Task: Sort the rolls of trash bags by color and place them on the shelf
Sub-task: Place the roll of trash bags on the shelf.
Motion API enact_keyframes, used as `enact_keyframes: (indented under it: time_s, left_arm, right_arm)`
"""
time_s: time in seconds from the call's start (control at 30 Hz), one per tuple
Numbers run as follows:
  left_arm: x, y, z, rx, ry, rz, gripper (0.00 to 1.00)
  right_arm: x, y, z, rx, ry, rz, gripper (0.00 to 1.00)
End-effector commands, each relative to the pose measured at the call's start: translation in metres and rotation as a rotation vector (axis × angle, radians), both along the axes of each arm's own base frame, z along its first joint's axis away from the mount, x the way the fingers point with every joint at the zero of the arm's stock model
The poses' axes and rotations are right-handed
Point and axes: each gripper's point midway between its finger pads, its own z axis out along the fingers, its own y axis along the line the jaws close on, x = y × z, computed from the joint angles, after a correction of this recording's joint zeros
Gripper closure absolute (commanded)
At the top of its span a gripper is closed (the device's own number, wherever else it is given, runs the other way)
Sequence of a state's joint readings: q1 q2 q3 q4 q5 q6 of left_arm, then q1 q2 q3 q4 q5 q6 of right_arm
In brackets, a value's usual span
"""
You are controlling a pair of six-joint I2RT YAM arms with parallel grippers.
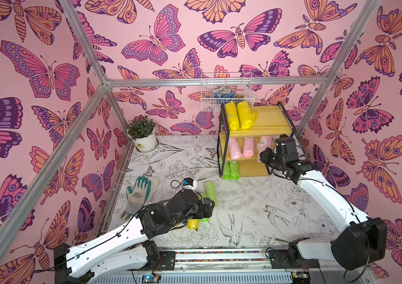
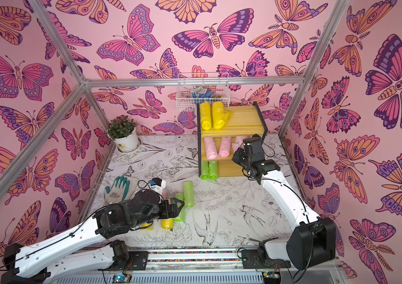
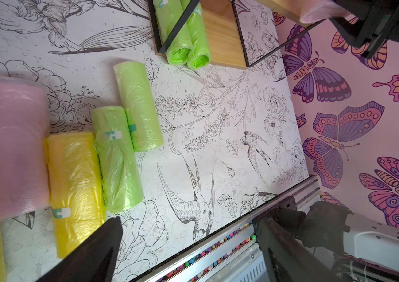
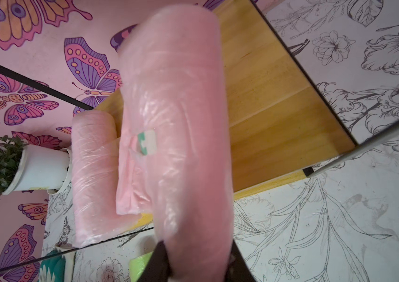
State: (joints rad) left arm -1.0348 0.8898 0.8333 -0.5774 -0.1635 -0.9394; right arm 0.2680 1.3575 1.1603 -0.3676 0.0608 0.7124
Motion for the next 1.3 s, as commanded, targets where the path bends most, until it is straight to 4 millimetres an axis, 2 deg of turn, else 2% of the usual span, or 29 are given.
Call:
enact_keyframes:
  time_s: [0.0,0.23,0.3,0.37,0.43,0.5,0.6,0.67,0.77,0.83,1.0,1.27]
  left_arm:
    - [0.002,0.001,0.000,0.059,-0.031,-0.024,0.06]
    - [0.005,-0.006,-0.007,0.119,-0.030,-0.062,0.06]
    - [0.006,-0.007,-0.009,0.129,-0.028,-0.066,0.06]
    - [0.006,-0.007,-0.011,0.138,-0.027,-0.066,0.06]
    - [0.007,-0.007,-0.014,0.147,-0.025,-0.067,0.06]
    - [0.007,-0.008,-0.016,0.153,-0.022,-0.069,0.06]
    - [0.006,-0.008,-0.017,0.154,-0.018,-0.070,0.06]
    - [0.006,-0.007,-0.018,0.155,-0.018,-0.071,0.06]
    - [0.006,-0.007,-0.018,0.156,-0.016,-0.069,0.06]
    - [0.006,-0.007,-0.019,0.156,-0.016,-0.069,0.05]
    - [0.007,-0.006,-0.023,0.176,-0.016,-0.070,0.02]
    - [0.013,-0.016,-0.035,0.232,0.012,-0.103,0.00]
  right_arm:
    - [0.038,0.004,0.038,0.011,-0.185,0.001,0.96]
    - [0.048,0.004,0.029,-0.011,-0.170,0.003,0.64]
    - [0.047,0.004,0.028,-0.013,-0.171,0.006,0.61]
    - [0.046,0.004,0.026,-0.013,-0.170,0.009,0.65]
    - [0.044,0.007,0.024,-0.001,-0.174,0.027,0.81]
    - [0.041,0.008,0.022,0.018,-0.180,0.038,0.89]
    - [0.034,0.010,0.019,0.078,-0.205,0.059,0.93]
    - [0.031,0.014,0.017,0.127,-0.219,0.096,0.86]
    - [0.026,0.018,0.012,0.159,-0.205,0.133,0.59]
    - [0.020,0.018,0.011,0.157,-0.202,0.144,0.51]
    - [0.006,0.012,0.022,0.124,-0.209,0.153,0.42]
    - [-0.026,-0.002,0.046,0.038,-0.199,0.158,0.37]
